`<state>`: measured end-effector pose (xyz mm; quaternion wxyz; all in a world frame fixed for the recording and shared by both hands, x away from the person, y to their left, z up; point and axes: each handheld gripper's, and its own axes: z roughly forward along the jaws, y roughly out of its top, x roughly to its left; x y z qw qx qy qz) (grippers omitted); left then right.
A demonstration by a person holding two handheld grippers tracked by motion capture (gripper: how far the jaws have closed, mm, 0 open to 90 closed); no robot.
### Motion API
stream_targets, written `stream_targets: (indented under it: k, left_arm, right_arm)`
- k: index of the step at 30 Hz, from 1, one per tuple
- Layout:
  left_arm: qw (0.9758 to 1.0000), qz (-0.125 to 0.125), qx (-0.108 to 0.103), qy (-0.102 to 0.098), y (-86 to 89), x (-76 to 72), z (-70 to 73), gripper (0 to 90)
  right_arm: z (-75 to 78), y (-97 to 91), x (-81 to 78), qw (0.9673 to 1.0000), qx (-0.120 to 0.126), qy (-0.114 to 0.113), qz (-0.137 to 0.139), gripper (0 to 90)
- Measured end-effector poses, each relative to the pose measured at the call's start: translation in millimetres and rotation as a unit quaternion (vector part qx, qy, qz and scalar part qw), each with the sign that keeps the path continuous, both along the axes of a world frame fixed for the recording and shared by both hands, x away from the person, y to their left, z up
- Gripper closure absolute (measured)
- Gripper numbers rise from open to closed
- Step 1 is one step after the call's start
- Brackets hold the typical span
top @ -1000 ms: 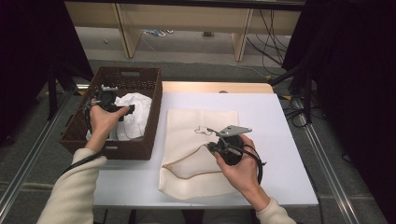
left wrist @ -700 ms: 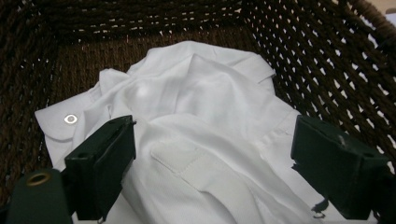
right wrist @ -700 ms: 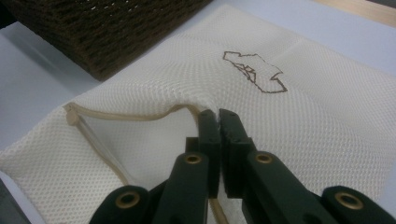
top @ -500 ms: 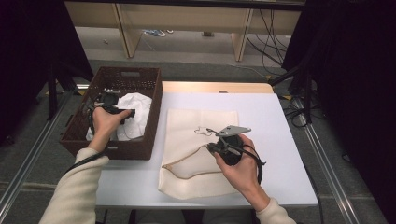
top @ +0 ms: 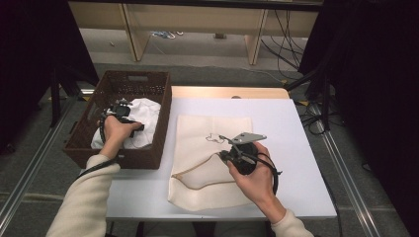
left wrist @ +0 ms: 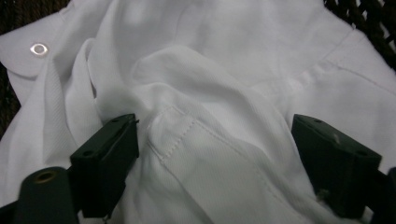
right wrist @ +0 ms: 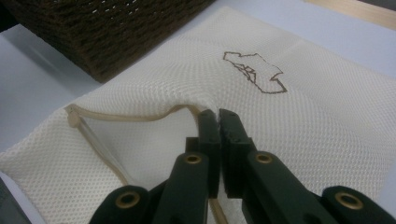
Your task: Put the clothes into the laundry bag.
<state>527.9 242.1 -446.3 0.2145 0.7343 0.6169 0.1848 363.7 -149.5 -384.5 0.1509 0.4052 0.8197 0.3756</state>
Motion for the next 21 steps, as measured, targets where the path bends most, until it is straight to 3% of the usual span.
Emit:
stream_targets:
  k: [1, 2, 3, 4, 6, 8, 11, 12, 13, 15, 16, 17, 19, 20, 21]
  left_arm:
    - [1.0, 0.0, 0.005, -0.004, -0.9, 0.4, -1.8, 21.7]
    - [0.9999, -0.003, 0.014, 0.009, -0.7, 0.8, -0.8, 25.1]
    - [0.9998, -0.004, 0.021, 0.007, -0.6, 1.0, -2.2, 29.4]
    - [0.9995, -0.005, 0.029, 0.008, -0.5, 0.9, -2.8, 34.0]
    - [0.9995, -0.004, 0.03, -0.002, -0.4, 1.3, -7.5, 41.2]
    - [0.9993, -0.01, 0.035, 0.012, -1.4, 1.3, -6.2, 48.3]
    - [0.999, -0.017, 0.038, 0.013, -2.4, 1.9, -5.6, 63.6]
    - [0.9989, -0.018, 0.04, 0.013, -1.7, 1.9, -5.4, 68.9]
    - [0.9992, -0.022, 0.034, 0.003, -0.4, 2.3, -6.5, 72.9]
    - [0.999, -0.026, 0.034, 0.01, 2.5, 2.4, -4.9, 78.0]
    - [0.9992, -0.027, 0.029, 0.001, 3.1, 2.4, -6.0, 79.4]
    - [0.9994, -0.025, 0.025, 0.002, 3.7, 2.2, -5.4, 80.2]
    - [0.9993, -0.026, 0.02, 0.014, 6.3, 1.6, -2.1, 81.7]
    - [0.9995, -0.024, 0.018, 0.013, 6.9, 1.1, -2.0, 82.2]
    - [0.9996, -0.024, 0.013, -0.003, 7.5, 0.5, -3.6, 82.7]
  right_arm:
    - [-0.1, -1.0, 0.5, 1.0, -0.002, -0.008, 0.002, 89.4]
    - [0.2, -1.0, 0.3, 1.0, -0.001, -0.007, 0.0, 89.4]
    - [0.4, -1.8, 1.6, 0.9998, -0.003, -0.017, 0.008, 89.4]
    - [0.7, -0.9, 0.1, 1.0, 0.003, -0.006, -0.003, 89.4]
    - [0.5, -0.9, -0.1, 1.0, 0.002, 0.0, -0.004, 89.4]
    - [0.4, -1.2, 1.0, 1.0, -0.002, -0.004, 0.001, 89.4]
    - [0.7, -0.8, 0.5, 1.0, -0.002, -0.003, 0.002, 89.4]
    - [-0.3, -2.7, 3.2, 0.9995, -0.009, -0.024, 0.016, 89.4]
    - [-0.2, -2.8, 3.4, 0.9995, -0.009, -0.026, 0.017, 89.4]
    - [0.0, -3.0, 3.5, 0.9996, -0.006, -0.026, 0.013, 89.4]
    - [-0.5, -3.6, 4.3, 0.9993, -0.01, -0.03, 0.018, 89.4]
    - [0.3, -2.2, 1.5, 0.9999, -0.003, -0.01, 0.002, 89.4]
    - [1.0, -1.4, 0.1, 1.0, -0.001, 0.003, -0.002, 89.4]
    - [1.0, -1.3, 0.8, 1.0, -0.001, 0.002, 0.001, 89.4]
    - [0.8, -1.2, 0.6, 1.0, -0.001, 0.002, 0.0, 89.4]
